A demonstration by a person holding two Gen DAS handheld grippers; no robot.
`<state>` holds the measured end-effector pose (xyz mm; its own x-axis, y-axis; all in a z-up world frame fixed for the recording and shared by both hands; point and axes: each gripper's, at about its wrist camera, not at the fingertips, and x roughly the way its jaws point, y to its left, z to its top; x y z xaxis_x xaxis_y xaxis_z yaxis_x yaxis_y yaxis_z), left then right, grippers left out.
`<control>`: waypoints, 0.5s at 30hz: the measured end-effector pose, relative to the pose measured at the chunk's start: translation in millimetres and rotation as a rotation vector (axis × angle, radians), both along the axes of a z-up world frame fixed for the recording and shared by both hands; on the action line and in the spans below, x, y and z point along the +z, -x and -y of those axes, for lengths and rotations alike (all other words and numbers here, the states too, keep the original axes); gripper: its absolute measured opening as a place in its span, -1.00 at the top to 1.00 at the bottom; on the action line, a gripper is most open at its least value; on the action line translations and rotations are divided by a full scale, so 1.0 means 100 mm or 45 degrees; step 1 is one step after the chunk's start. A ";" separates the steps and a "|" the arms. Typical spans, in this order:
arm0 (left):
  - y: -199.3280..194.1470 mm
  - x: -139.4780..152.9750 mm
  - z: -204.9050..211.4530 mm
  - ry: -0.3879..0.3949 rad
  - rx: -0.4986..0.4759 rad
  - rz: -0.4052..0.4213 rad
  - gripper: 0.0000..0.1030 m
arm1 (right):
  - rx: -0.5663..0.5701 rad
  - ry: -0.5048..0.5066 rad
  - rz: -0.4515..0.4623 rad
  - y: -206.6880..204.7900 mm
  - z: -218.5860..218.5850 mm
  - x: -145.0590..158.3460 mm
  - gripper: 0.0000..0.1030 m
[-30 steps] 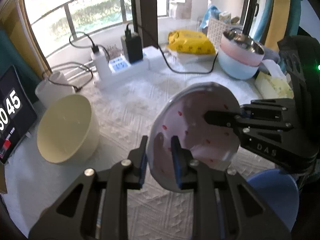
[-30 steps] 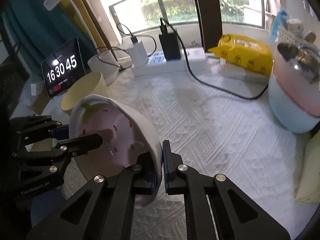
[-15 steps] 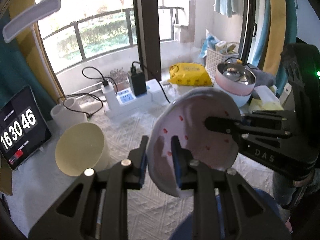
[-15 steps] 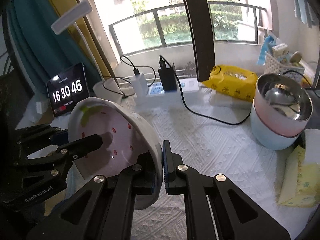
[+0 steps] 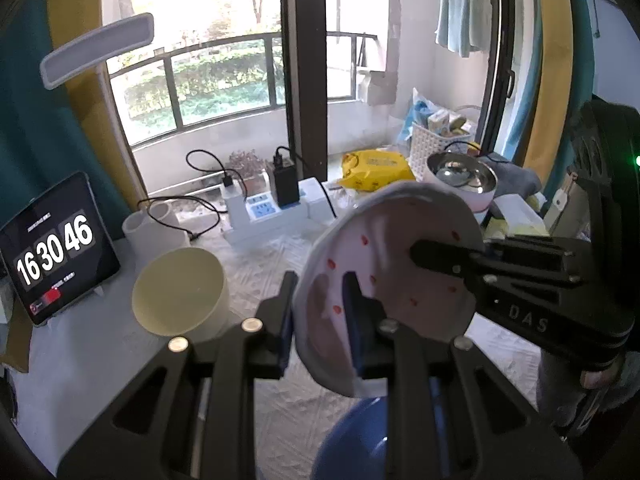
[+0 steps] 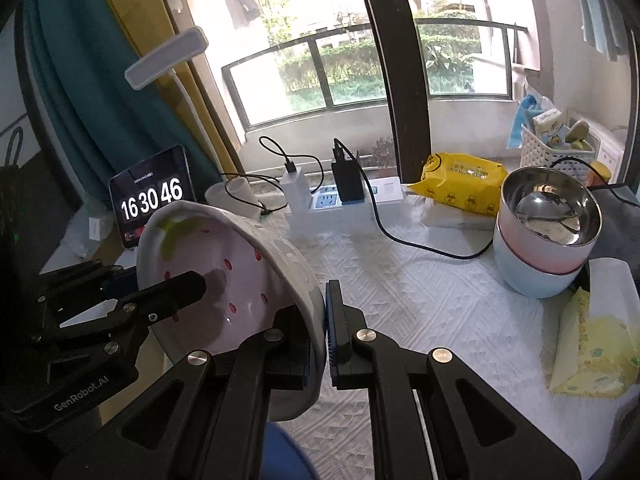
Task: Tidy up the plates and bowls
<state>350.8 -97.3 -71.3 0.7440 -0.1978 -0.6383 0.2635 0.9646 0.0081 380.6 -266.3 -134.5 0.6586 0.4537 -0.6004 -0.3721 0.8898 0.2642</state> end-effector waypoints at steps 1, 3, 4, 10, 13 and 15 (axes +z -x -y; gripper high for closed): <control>0.02 0.01 -0.01 0.002 0.002 0.004 0.56 | 0.001 0.001 0.003 0.02 0.00 0.01 0.86; 0.09 0.03 -0.01 0.003 0.003 0.012 0.56 | 0.000 -0.002 0.010 0.08 0.00 0.04 0.86; 0.11 0.04 -0.01 0.004 0.004 0.016 0.56 | 0.000 -0.004 0.010 0.09 0.00 0.05 0.86; 0.25 0.09 -0.04 0.013 0.004 0.021 0.56 | -0.007 -0.010 0.014 0.25 -0.01 0.11 0.86; 0.33 0.11 -0.05 0.022 0.007 0.022 0.56 | -0.006 -0.006 0.018 0.33 -0.02 0.13 0.86; 0.37 0.11 -0.06 0.027 0.009 0.021 0.56 | -0.006 -0.005 0.019 0.39 -0.02 0.13 0.86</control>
